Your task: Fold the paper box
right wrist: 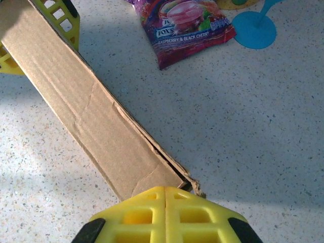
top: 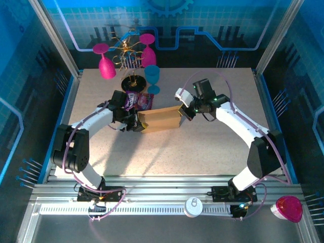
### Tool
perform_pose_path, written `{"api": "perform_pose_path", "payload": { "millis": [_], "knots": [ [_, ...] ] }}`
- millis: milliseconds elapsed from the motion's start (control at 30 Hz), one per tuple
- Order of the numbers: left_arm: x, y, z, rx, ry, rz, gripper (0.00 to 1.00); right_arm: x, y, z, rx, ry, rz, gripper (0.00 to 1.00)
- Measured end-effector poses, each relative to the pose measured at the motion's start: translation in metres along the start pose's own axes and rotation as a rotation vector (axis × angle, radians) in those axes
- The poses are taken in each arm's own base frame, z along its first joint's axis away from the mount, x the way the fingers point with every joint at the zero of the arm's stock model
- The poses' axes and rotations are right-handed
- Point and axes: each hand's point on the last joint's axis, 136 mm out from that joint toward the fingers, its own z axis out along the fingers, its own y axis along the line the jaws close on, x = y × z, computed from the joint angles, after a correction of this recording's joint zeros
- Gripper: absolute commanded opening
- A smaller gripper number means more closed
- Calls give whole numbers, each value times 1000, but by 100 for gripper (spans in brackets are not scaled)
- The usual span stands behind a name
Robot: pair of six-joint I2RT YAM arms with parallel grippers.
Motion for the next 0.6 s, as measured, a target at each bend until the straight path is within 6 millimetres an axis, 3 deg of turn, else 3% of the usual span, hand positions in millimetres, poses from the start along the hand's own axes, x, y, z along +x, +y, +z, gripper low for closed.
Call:
{"api": "perform_pose_path", "payload": {
  "millis": [400,467,533,600],
  "knots": [
    [1,-2,1,-2,7,-2,19,-3,2,-1,-5,8,16,0],
    [1,-3,1,-2,7,-2,19,-4,2,-3,-6,9,30,15],
    [1,-3,1,-2,6,-3,19,-6,2,-5,-11,5,64,38],
    [1,-3,1,-3,6,-4,19,-9,0,-9,-21,-9,113,47]
  ]
}}
